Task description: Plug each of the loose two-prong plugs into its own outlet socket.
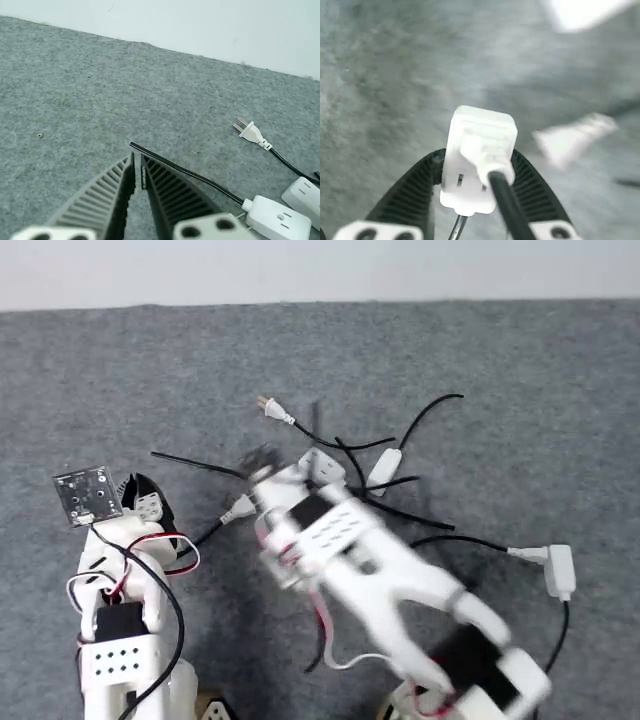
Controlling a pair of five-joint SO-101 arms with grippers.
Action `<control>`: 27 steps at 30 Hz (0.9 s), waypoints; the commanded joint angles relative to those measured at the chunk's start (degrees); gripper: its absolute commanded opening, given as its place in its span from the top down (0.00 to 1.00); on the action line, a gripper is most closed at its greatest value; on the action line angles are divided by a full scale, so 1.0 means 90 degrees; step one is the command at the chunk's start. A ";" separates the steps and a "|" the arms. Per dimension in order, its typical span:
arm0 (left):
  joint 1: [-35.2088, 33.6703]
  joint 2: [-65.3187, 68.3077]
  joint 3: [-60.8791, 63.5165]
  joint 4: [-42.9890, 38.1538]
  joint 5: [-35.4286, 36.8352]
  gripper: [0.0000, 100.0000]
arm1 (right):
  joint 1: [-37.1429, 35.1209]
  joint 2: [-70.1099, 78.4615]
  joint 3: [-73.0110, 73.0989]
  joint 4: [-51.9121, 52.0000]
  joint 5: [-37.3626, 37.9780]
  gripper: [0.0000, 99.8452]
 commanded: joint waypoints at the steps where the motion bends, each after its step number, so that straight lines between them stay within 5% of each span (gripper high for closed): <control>1: -0.0049 -0.0107 -0.0044 -0.0127 -0.0059 0.99 | 0.1421 -0.1578 -0.0371 0.0884 0.0713 0.99; 8: -0.0020 -0.0107 -0.0034 -0.0098 -0.0059 0.99 | 0.5035 -0.2886 -0.0088 0.1529 0.1719 0.99; 16: 0.0947 -0.0107 0.0230 0.0313 -0.0938 0.98 | 0.8425 -0.2212 0.0459 0.0171 0.3175 0.99; 27: 0.1084 -0.0107 0.0249 0.0381 -0.1084 0.98 | 1.0525 0.0308 -0.0059 -0.1792 0.3888 0.99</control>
